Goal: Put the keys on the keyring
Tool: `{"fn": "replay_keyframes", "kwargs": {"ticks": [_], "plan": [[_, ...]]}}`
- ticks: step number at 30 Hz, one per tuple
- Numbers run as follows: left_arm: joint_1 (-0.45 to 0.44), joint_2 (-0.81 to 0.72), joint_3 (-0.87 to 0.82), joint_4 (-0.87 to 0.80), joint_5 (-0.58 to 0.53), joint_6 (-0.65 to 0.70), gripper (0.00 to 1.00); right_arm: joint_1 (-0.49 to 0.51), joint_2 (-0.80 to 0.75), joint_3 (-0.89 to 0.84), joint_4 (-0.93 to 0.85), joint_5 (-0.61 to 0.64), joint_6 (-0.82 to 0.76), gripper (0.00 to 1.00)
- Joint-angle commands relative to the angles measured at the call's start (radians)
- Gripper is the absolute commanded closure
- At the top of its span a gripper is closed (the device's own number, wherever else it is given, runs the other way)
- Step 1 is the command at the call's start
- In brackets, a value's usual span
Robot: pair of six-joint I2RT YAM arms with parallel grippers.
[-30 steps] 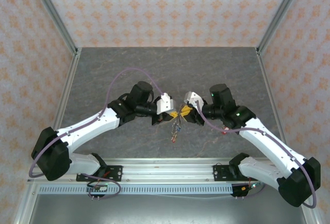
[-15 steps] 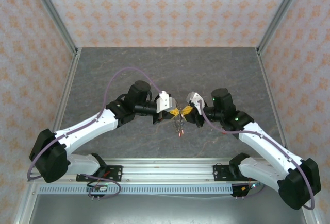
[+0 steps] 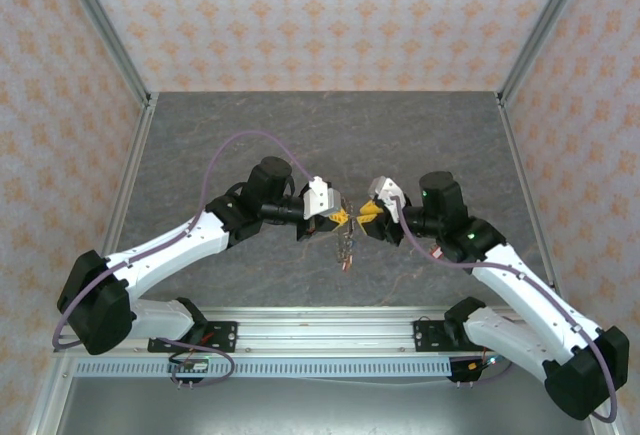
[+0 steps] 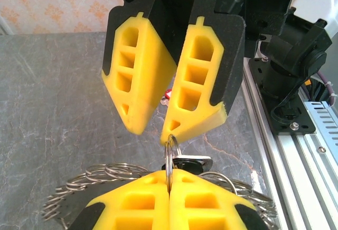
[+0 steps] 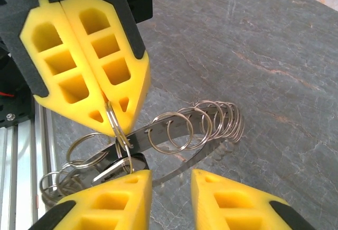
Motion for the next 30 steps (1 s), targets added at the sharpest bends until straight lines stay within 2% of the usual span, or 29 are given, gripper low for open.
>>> {"fn": "replay_keyframes", "kwargs": {"ticks": [1,5,10,16,19,30], "plan": [[0.004,-0.029,0.003,0.035,-0.006,-0.001,1.0,-0.002,-0.033,0.027,-0.006,-0.024,0.005,0.73],[0.003,-0.033,0.005,0.027,-0.007,0.005,1.0,-0.002,-0.058,0.036,-0.056,0.012,-0.024,0.71],[0.003,-0.032,0.009,0.027,-0.006,0.005,1.0,-0.002,-0.057,0.037,-0.058,-0.054,-0.005,0.68],[0.003,-0.031,0.016,0.017,0.003,0.009,1.0,-0.002,-0.065,0.021,0.031,-0.078,0.046,0.67],[0.003,-0.029,0.014,0.021,0.007,0.008,1.0,-0.002,-0.053,0.007,0.09,-0.076,0.072,0.69],[0.003,-0.03,0.025,0.017,0.011,0.008,1.0,-0.002,0.006,0.01,0.061,-0.095,0.041,0.76]]}}
